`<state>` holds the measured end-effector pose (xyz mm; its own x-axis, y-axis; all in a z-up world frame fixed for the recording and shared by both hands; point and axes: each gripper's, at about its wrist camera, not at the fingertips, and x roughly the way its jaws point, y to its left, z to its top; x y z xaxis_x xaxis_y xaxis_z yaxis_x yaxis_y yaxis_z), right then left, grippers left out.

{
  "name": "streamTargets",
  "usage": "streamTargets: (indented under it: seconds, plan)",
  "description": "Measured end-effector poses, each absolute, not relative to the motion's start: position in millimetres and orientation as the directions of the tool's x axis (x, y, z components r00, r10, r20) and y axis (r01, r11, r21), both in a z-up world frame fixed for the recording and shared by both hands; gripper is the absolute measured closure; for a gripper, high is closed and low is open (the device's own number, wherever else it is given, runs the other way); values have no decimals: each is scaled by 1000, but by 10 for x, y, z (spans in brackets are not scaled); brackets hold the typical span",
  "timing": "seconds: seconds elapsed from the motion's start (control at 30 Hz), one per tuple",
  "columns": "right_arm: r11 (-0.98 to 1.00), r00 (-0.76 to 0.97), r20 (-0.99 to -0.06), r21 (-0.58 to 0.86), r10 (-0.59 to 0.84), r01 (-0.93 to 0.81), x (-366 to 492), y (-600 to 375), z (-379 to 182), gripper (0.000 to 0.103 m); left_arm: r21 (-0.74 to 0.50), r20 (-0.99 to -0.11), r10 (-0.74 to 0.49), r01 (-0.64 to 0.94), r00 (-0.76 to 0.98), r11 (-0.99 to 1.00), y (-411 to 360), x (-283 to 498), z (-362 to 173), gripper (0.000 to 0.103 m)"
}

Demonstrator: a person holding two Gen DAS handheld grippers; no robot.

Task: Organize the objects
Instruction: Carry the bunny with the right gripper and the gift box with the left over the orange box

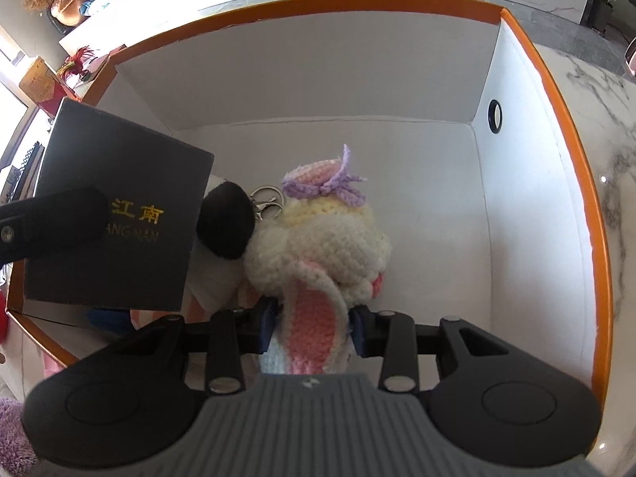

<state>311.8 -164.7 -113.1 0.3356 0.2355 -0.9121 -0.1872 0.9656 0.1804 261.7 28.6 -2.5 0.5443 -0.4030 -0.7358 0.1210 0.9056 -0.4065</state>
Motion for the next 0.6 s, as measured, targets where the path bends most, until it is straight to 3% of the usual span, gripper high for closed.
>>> streamTargets:
  seconds: [0.1, 0.17, 0.27, 0.5, 0.6]
  plan:
    - [968, 352, -911, 150, 215, -203, 3083, -1606, -1083, 54, -400, -734, -398, 123, 550, 908, 284, 2608, -16, 63]
    - [966, 368, -905, 144, 216, -214, 3041, -1591, -1026, 41, -397, -734, -395, 123, 552, 909, 281, 2591, 0, 63]
    - [966, 411, -894, 81, 179, -246, 2958, -1535, -908, 32, -394, -727, -398, 134, 560, 909, 263, 2556, 57, 63]
    - [960, 514, -843, 9, 158, -281, 2757, -1658, -534, 33, -384, -706, -419, 187, 571, 904, 84, 2507, 247, 63]
    - [966, 574, -808, -19, 137, -258, 2702, -1813, -379, 48, -387, -710, -432, 205, 556, 899, -49, 2541, 239, 63]
